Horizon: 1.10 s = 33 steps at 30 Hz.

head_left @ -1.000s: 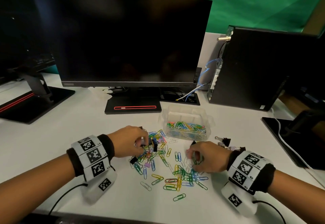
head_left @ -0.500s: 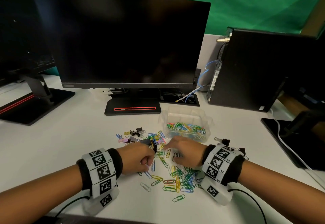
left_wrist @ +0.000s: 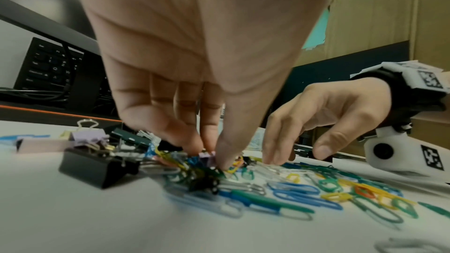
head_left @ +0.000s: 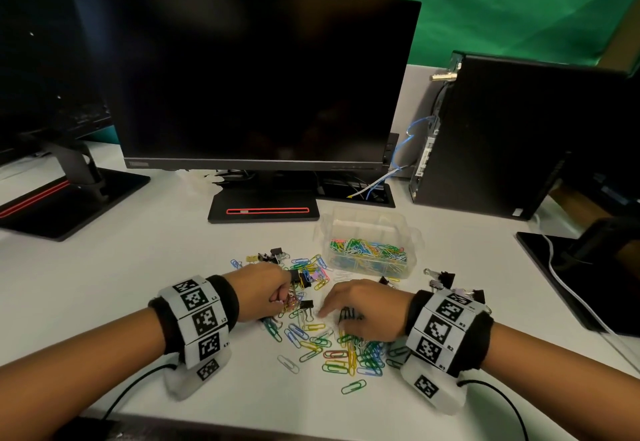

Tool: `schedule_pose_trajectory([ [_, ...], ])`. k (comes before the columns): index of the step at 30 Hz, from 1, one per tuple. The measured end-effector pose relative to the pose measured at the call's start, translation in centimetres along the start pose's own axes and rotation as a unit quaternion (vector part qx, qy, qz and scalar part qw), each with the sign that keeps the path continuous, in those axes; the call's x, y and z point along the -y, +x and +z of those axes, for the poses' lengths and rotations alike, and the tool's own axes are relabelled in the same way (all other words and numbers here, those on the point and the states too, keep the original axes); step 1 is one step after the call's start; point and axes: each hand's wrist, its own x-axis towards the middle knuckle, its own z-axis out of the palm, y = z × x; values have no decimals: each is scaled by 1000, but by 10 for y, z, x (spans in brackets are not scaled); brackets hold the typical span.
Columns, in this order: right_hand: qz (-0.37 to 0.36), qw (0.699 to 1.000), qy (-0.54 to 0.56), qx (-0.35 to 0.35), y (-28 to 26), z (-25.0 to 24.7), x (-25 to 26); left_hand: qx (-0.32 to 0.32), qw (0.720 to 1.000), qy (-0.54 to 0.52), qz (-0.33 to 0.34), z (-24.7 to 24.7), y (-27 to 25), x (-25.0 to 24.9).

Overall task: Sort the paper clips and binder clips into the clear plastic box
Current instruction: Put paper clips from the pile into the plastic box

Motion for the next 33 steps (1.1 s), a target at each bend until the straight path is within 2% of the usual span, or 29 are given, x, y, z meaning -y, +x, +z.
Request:
schedule_pose_trajectory([
  [4,-37,999,1,-16,3,5,13,-19,1000,-10,2,-1,2,4],
  [6,-53,999,-2,-7,4,9,21,-24,999,-16,29,-2,2,3],
  [9,-70,997,-26,6,4,17,29,9,996,-15,84,-1,-1,-3],
  [13,-81,996,-30,-2,-3,20,26,29,995,-1,91,-1,-4,-7],
  [21,-29,1000,5,3,-24,2,7,10,998,18,59,-2,-2,-9],
  [23,-14,1000,10,-16,-21,-5,3,0,998,14,63,-2,-3,-13],
  [25,12,999,1,-40,-15,-10,-4,-2,998,11,65,-3,-4,-17],
  [28,55,998,-32,-29,-6,-8,-14,6,998,5,68,-3,-7,-20],
  [33,40,998,-43,-4,-10,-1,-14,27,997,6,68,3,-22,-17],
])
